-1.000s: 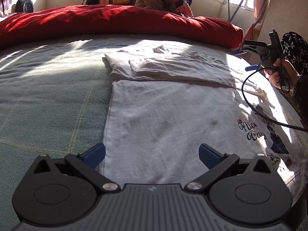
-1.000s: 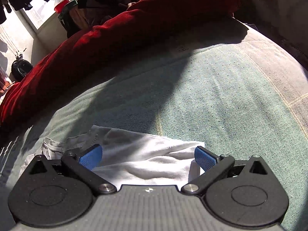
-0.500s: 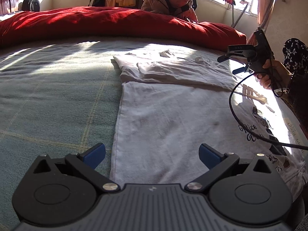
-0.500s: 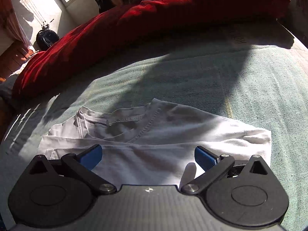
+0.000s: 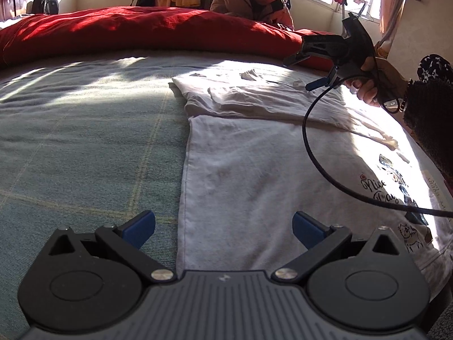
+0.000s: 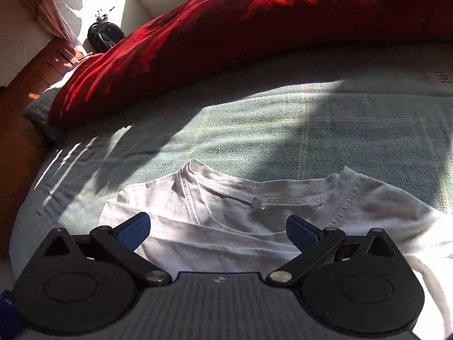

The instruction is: Fold clothes

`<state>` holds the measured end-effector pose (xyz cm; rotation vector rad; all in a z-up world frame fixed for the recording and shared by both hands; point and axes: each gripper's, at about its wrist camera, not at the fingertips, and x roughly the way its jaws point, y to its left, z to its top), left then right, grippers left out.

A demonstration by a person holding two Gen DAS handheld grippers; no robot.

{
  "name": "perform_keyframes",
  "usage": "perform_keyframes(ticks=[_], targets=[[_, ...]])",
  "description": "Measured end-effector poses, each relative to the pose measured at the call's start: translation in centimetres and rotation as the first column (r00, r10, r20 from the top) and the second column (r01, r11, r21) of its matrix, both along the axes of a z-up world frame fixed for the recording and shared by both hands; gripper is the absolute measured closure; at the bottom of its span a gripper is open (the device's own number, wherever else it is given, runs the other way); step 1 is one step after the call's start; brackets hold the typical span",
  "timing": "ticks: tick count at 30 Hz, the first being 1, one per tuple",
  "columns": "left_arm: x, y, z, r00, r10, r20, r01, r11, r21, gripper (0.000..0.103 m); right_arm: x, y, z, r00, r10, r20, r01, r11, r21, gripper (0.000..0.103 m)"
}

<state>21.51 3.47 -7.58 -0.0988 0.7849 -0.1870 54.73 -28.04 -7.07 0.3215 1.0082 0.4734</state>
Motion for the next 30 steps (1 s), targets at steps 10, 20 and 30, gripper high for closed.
perform_keyframes(ticks=[10, 20, 30], targets=[[-1.3, 0.9, 0.3, 1.000, -0.005, 0.008, 0.005, 1.000, 0.012, 0.001, 0.2, 5.8, 0.3, 0.997, 0.066, 0.029, -0.066, 0.998, 0.001, 0.000], [-2.7, 2.6, 0.3, 1.000, 0.006, -0.003, -0.006, 1.000, 0.025, 0.001, -3.4, 18.0, -1.1, 0.927, 0.371, -0.052, -0.364, 0.925, 0.113, 0.000], [-3.4, 3.7, -0.6, 1.000, -0.012, -0.019, 0.012, 1.000, -0.014, 0.001, -4.0, 21.4, 0.6, 0.901, 0.434, -0.011, -0.427, 0.891, 0.151, 0.000]])
